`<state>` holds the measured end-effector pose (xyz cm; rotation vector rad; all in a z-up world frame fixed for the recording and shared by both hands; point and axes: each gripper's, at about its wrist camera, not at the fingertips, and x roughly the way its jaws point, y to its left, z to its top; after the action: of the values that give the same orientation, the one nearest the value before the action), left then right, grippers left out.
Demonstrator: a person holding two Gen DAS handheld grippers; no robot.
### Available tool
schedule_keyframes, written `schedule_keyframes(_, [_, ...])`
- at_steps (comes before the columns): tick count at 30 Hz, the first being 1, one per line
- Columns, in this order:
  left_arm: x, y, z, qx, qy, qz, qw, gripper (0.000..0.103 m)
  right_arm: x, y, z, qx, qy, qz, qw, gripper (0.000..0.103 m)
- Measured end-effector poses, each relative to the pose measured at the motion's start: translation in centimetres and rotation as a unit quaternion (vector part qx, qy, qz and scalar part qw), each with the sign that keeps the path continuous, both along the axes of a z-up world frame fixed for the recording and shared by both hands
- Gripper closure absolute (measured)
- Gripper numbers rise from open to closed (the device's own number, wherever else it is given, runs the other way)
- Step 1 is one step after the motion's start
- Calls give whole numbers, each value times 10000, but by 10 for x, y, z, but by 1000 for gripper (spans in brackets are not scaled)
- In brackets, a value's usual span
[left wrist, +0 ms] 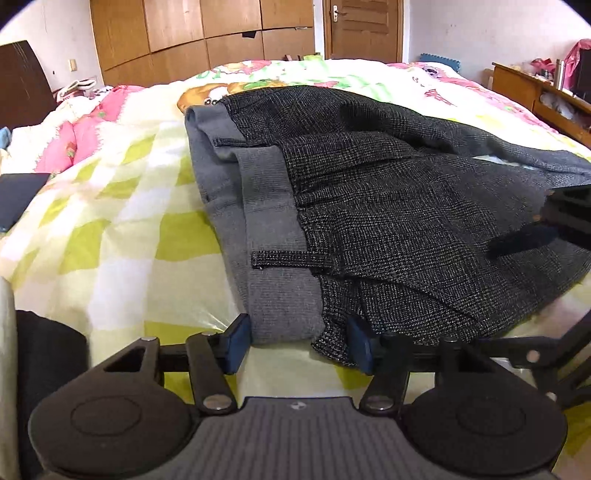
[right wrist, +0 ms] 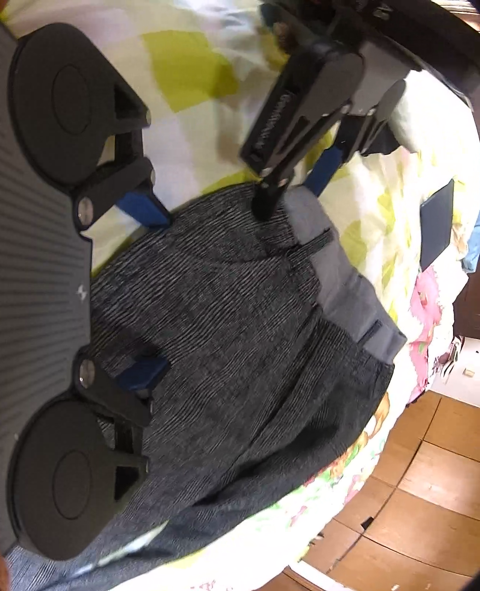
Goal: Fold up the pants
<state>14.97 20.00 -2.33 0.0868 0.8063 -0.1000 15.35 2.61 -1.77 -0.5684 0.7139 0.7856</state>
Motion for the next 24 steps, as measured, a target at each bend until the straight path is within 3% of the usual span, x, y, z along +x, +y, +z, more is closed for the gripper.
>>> schedule_keyframes(4, [-3,-3,5,128,56,-99,9999,42,3,9,-2,-81,281,14,9996,47])
schedule_keyframes(7, [-12,0,10,56,137,-165,9998,45,4,11,-2,-14,622,76,9980,67])
schedule_keyframes(10, [-27,0,13,57,220,-214,9995,46,2,15,-3,-71,757,182,9969,68])
schedule_keyframes(15, [-71,10,24,78,557,-196,9982,46,-9,12,-2,78,1350,705,9883,69])
schedule_keyframes(20, [-121,20,32,445,816,120,9956,44,-42,26,3,514,1864,1063,9753,67])
schedule_keyframes(24, [-141,12,43,702,745,310,9943,43,-55,25,9,888,1890,768,9749,67])
